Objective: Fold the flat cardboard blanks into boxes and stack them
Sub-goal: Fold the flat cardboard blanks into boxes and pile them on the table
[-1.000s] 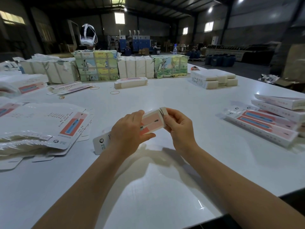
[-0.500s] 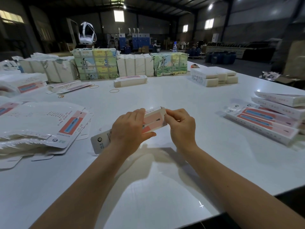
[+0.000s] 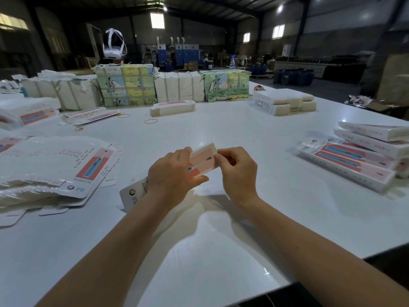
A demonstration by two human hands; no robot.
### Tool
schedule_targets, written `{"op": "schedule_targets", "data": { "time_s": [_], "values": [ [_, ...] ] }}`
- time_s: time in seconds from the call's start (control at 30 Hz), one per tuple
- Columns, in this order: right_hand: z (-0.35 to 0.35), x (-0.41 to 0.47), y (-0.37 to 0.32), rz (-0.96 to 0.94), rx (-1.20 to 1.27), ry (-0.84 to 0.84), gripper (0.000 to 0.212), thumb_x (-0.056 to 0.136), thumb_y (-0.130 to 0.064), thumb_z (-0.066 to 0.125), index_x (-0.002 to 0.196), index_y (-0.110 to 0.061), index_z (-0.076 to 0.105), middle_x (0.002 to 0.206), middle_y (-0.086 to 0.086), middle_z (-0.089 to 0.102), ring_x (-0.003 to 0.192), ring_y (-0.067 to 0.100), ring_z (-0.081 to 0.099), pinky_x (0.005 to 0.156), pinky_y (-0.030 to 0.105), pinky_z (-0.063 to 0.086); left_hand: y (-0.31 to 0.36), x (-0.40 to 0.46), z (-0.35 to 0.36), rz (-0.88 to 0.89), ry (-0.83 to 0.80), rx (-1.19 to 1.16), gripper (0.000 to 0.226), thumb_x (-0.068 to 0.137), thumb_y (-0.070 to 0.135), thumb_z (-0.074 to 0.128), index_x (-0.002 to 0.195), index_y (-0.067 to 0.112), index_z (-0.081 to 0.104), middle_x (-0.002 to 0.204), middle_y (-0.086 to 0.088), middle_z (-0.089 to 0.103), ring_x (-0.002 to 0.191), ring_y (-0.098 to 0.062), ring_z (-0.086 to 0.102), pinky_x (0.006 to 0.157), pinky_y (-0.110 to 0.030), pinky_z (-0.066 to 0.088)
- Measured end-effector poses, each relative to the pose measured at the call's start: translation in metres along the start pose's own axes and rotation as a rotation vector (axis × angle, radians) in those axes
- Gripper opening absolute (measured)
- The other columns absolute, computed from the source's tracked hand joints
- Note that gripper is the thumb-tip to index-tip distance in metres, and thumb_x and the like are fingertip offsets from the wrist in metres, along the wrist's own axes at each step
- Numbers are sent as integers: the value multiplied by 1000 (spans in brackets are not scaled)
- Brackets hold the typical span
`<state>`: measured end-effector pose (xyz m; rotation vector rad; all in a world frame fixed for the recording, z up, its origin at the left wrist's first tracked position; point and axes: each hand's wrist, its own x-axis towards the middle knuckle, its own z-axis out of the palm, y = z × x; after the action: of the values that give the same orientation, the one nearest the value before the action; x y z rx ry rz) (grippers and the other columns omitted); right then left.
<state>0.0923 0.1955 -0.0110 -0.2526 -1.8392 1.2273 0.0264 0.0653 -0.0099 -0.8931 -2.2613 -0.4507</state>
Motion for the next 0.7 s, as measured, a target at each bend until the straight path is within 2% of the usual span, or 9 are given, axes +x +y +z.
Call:
{"op": "schedule_targets", "data": {
  "time_s": [0.17,0.33,0.47,0.57,0.7],
  "values": [
    [0,-3,0,-183,-67,18,14,84,-1,63,83,-10,74,79,2,63,71,7,56,65,14,42,0,1,-2,-13,19,-5,72,69,53,75,121,6,57,100,-9,67,83,-29,62,60,-28,35],
    [0,0,2,-93,-51,-64,15,89,-11,63,100,-13,72,81,-1,58,75,8,55,66,11,41,-2,0,-3,34,-16,42,70,65,51,79,114,4,61,91,-11,68,74,-30,63,57,-31,41],
    [0,-2,2,-178,-133,-56,19,89,-4,60,99,-10,74,79,1,56,68,12,54,64,18,42,0,-1,-3,42,-49,56,70,67,52,77,114,4,61,91,-11,68,74,-30,63,56,-31,41],
    [-1,-3,1,-230,-161,-34,19,88,-2,60,98,-9,74,79,-1,56,68,13,53,63,17,41,2,-1,-3,45,-46,66,71,67,53,77,115,4,60,92,-11,69,74,-29,63,56,-32,44],
    [0,-2,2,-198,-169,-90,19,91,-7,59,104,-11,72,82,-4,52,67,7,51,65,13,40,-2,-1,-1,12,-57,49,71,72,56,71,123,9,55,101,-7,67,83,-26,62,62,-30,40]
  ]
}}
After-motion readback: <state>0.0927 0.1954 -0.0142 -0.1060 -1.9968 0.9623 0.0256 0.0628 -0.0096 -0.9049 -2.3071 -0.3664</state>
